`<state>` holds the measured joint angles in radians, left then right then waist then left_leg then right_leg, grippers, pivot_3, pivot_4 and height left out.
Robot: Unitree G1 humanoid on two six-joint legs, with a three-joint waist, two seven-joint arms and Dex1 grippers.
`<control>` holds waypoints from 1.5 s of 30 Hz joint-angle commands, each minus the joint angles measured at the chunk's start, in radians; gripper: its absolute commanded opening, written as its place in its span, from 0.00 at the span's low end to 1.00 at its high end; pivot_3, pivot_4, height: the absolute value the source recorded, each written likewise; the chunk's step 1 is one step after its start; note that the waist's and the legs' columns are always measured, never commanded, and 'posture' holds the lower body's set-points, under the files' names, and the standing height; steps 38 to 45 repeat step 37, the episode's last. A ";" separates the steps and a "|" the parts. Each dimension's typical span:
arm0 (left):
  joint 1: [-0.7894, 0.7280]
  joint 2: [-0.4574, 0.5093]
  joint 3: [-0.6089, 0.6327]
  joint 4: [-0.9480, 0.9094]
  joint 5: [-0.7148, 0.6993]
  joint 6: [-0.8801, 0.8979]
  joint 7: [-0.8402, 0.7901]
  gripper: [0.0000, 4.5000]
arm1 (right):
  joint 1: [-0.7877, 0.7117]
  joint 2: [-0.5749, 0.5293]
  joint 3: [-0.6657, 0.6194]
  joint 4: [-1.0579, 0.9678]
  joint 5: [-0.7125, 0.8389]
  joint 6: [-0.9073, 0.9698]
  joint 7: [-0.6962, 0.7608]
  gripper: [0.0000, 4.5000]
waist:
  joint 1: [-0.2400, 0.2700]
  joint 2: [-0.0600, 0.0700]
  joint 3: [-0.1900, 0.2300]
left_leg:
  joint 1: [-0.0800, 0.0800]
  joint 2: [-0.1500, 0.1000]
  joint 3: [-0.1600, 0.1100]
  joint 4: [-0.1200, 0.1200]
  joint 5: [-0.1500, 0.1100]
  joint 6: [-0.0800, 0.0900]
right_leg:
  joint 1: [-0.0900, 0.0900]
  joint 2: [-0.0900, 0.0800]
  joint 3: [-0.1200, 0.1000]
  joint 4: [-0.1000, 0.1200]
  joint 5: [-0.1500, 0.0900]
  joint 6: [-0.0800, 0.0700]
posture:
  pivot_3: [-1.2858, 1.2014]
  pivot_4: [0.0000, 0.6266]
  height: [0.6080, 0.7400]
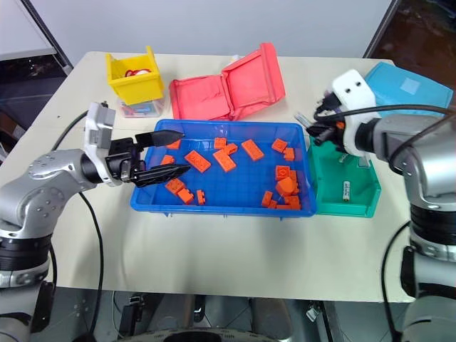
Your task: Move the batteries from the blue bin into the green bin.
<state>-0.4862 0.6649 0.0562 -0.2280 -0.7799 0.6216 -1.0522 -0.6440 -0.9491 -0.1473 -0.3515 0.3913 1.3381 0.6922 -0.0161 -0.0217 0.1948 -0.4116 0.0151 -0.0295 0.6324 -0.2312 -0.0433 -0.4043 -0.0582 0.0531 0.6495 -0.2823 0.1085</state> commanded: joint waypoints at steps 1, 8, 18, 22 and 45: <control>-0.043 -0.007 -0.032 0.047 0.042 -0.049 -0.065 1.00 | 0.062 -0.056 -0.106 -0.057 0.031 0.020 0.013 0.02 | -0.005 0.000 0.000 | 0.000 0.000 0.000 0.000 0.000 0.000 | 0.000 0.001 0.000 0.000 0.000 0.000 | 0.52 0.24 1.00; -0.069 0.021 -0.097 0.113 0.154 -0.121 -0.162 1.00 | 0.187 -0.058 -0.154 -0.080 0.054 0.008 -0.001 0.13 | -0.005 0.000 0.000 | 0.001 0.001 0.000 0.000 0.000 0.000 | 0.000 0.002 0.001 0.001 0.000 0.000 | 0.52 0.24 1.00; -0.059 0.043 -0.080 0.100 0.179 -0.125 -0.189 1.00 | 0.182 -0.056 -0.123 -0.048 0.065 -0.024 -0.036 0.98 | -0.002 0.000 0.000 | 0.001 0.001 0.000 0.000 0.000 0.000 | 0.000 0.002 0.001 0.001 0.000 0.000 | 0.52 0.24 1.00; -0.056 0.051 -0.068 0.091 0.178 -0.122 -0.175 1.00 | 0.153 -0.063 -0.118 0.005 0.040 -0.074 -0.061 0.98 | -0.002 0.000 0.000 | 0.001 0.001 0.000 0.000 0.000 0.000 | 0.000 0.002 0.001 0.001 0.000 0.000 | 0.52 0.24 1.00; 0.044 0.063 0.249 0.126 0.215 -0.177 0.165 1.00 | 0.296 -0.117 -0.368 0.531 -0.079 -0.607 -0.025 0.98 | -0.005 0.000 0.000 | 0.001 0.001 0.001 0.000 0.000 0.001 | 0.000 0.001 0.001 0.000 0.000 0.000 | 0.52 0.24 1.00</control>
